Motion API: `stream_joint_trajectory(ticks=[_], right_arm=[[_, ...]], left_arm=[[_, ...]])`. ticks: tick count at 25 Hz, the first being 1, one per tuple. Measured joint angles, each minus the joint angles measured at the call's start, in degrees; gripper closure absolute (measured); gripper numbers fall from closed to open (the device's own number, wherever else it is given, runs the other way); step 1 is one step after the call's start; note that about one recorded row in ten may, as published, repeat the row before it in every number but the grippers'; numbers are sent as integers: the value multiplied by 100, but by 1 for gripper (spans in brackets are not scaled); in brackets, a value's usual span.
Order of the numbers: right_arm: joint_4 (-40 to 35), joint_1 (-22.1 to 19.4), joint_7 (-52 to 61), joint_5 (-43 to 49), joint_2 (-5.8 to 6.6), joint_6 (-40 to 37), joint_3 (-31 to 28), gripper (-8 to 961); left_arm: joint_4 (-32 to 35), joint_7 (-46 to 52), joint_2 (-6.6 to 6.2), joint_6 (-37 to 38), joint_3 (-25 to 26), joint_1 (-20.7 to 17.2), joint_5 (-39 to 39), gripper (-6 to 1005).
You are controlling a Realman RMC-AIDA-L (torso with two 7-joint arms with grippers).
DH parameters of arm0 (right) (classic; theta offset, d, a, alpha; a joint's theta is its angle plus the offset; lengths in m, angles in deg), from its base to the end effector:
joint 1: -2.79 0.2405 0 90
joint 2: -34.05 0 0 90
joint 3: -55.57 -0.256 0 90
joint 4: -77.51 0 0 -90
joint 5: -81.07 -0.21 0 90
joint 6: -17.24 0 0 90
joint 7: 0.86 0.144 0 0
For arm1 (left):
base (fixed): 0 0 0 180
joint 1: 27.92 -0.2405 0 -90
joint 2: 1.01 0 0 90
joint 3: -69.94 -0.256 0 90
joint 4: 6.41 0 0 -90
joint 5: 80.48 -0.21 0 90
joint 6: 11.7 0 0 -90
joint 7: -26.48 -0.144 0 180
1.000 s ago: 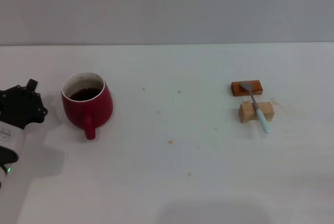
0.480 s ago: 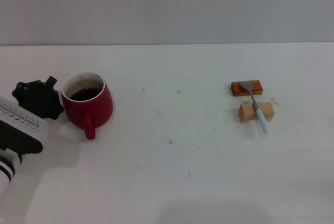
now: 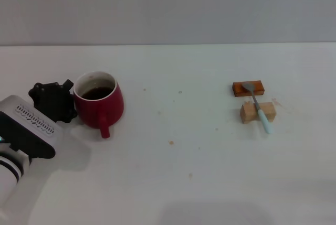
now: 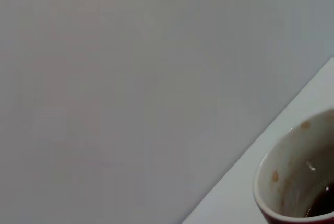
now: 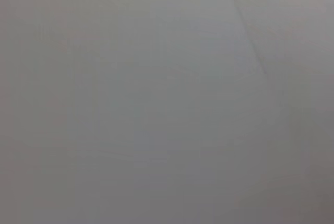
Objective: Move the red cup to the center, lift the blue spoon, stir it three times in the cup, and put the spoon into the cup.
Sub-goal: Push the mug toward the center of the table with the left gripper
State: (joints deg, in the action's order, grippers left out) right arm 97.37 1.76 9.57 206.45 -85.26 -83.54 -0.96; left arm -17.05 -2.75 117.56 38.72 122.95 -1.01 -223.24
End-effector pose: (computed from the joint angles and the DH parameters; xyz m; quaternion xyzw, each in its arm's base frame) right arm 0.3618 0.1733 0.0615 -0.4489 0.1737 0.4174 0.7708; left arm -0.3364 0.3438 -0.0442 -0.8059 -0.0063 -0.0120 0.5919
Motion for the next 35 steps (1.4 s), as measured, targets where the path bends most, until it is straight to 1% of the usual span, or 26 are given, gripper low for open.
stream_joint_trajectory(ticks=[7,14,15,27,32,35], right_arm=[[7,29,4,-3,-1,-9,1,331],[31,33,4,18,-5,-31,1,331],[31,33,4,19,-5,-31,1,331],[36,76,4,22,-14,-32,19,332],[36,90,4,9,-13,-32,65,332],[35,95,4,-1,-9,-32,78,331]], left_arm=[[-42,-155,8,6,-355,127,2,1000],[-51,-157,18,-15,-515,213,3,1000],[-60,-149,23,-21,-631,257,3,1000],[-275,-97,36,-57,-1080,281,3,1000],[-258,-127,38,-60,-1089,283,5,1000],[-208,-131,14,-118,-1026,303,27,1000]])
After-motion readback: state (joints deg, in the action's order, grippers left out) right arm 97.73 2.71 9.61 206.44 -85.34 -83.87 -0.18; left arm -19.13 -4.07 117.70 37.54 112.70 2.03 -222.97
